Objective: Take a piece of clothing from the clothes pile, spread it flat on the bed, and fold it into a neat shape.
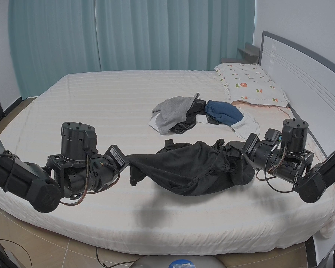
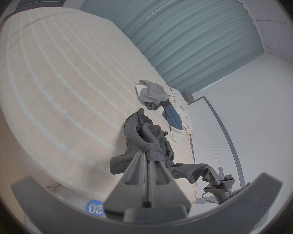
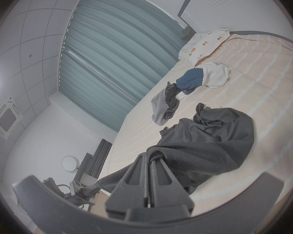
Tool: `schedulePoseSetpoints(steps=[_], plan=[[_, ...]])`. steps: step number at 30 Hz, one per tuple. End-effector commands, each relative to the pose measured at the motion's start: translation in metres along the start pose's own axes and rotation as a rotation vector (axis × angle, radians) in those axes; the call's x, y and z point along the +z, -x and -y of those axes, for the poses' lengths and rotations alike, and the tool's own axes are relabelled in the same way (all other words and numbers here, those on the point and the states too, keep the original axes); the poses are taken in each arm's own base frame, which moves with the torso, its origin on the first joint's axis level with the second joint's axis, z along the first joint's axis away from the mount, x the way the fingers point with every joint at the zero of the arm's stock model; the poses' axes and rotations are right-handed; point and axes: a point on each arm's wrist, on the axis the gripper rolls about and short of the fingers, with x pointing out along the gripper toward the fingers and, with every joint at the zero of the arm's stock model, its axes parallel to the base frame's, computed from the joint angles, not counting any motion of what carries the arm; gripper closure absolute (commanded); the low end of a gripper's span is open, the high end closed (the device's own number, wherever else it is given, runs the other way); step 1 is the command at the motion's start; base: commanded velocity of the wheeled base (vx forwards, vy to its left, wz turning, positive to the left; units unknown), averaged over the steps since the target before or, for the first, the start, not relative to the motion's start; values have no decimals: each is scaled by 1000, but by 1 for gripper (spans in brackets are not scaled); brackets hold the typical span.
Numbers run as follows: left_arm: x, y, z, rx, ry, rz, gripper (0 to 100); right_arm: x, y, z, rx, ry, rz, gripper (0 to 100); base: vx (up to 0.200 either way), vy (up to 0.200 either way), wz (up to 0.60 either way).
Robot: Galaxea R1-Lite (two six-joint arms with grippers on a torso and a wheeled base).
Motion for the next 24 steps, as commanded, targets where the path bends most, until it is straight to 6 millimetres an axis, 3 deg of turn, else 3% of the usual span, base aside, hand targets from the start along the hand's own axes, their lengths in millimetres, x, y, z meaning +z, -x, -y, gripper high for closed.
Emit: schedulePoseSetpoints(steps=[1,24], plan=[[3,8,3,-15,2,11,100,4,3,-1,2,-1,14,100,0,200,0],[4,12,2,-18,10,12,100,-1,1,4,-12,-7,-5,100,0,200,0]])
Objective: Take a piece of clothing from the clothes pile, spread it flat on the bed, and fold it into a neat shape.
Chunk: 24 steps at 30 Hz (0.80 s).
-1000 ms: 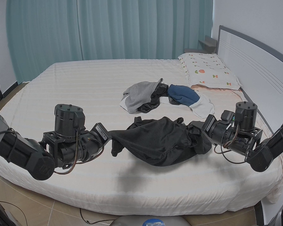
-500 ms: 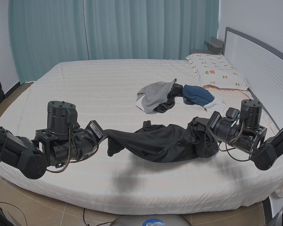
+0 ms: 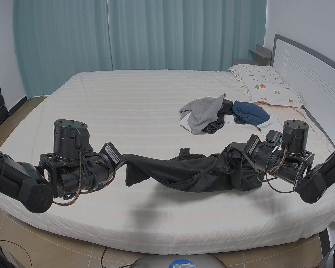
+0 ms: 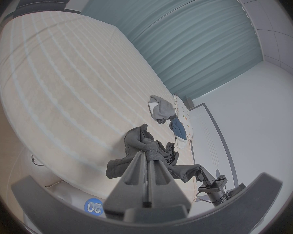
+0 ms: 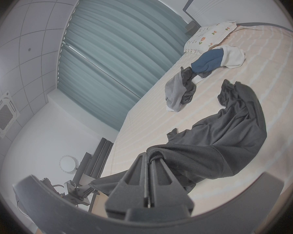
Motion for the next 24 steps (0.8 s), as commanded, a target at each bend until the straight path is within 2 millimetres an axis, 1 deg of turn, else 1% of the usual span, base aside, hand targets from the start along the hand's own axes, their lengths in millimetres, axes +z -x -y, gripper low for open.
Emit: schedulePoseSetpoints(steps=[1,12,24], plan=[[0,1,0,1,1,2,100,1,1,-2,7,1,5,100,0,200,0],[2,7,2,-13,1,12,100,2,3,-5,20,1,10,100,0,200,0],[5,9,-3,5,9,21,100,2,5,-9,36,3,8,100,0,200,0]])
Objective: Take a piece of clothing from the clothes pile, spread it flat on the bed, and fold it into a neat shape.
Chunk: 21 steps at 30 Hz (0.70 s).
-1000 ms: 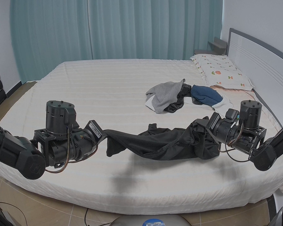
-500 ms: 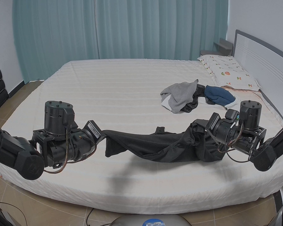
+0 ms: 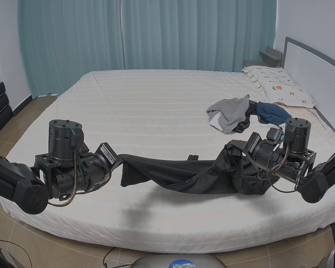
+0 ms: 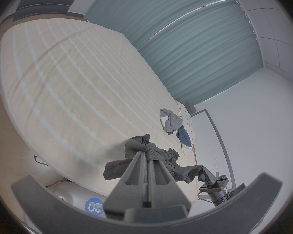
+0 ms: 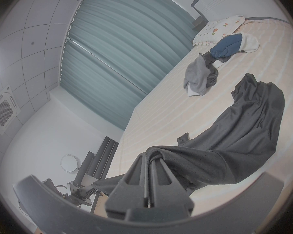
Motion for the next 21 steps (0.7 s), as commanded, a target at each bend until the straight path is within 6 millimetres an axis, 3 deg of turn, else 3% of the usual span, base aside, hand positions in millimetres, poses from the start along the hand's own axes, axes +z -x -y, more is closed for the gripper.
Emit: schedulePoseSetpoints(steps=[1,9,14,21], plan=[[1,0,-1,3,3,5,100,0,1,-3,9,2,-1,100,0,200,0],[3,1,-3,9,6,8,100,0,2,-3,9,2,-1,100,0,200,0],[4,13,1,16,3,0,100,0,5,-2,1,1,4,100,0,200,0],[3,12,-1,26,5,-8,100,5,14,5,-24,-3,17,100,0,0,0]])
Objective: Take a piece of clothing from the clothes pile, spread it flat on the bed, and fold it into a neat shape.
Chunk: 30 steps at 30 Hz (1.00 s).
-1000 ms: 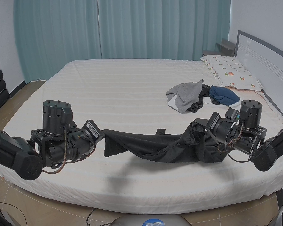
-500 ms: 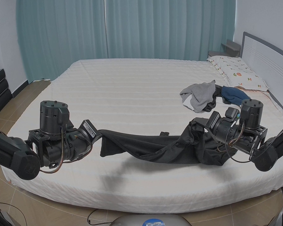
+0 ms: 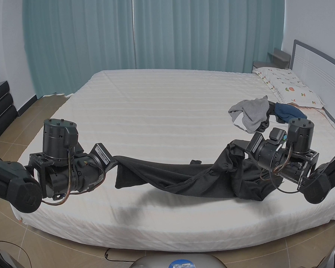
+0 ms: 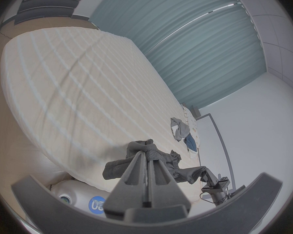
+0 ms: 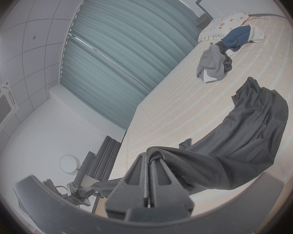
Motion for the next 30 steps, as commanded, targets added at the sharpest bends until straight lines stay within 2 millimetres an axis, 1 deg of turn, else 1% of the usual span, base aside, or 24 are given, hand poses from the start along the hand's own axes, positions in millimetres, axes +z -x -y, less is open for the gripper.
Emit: schedulePoseSetpoints(steps=[1,12,20,24,30], plan=[[0,1,0,-2,0,-2,100,1,6,2,-7,-1,4,100,0,0,0],[-3,4,-2,4,-3,-9,100,3,12,6,-23,-4,10,100,0,0,0],[-7,11,-5,7,-7,-15,100,1,25,4,-20,-4,4,100,0,0,0],[-10,18,-5,0,-12,-17,100,0,33,3,-18,-3,4,100,-200,0,0],[-16,34,-2,-31,-27,-22,100,-1,56,-4,3,1,12,100,-200,0,0]])
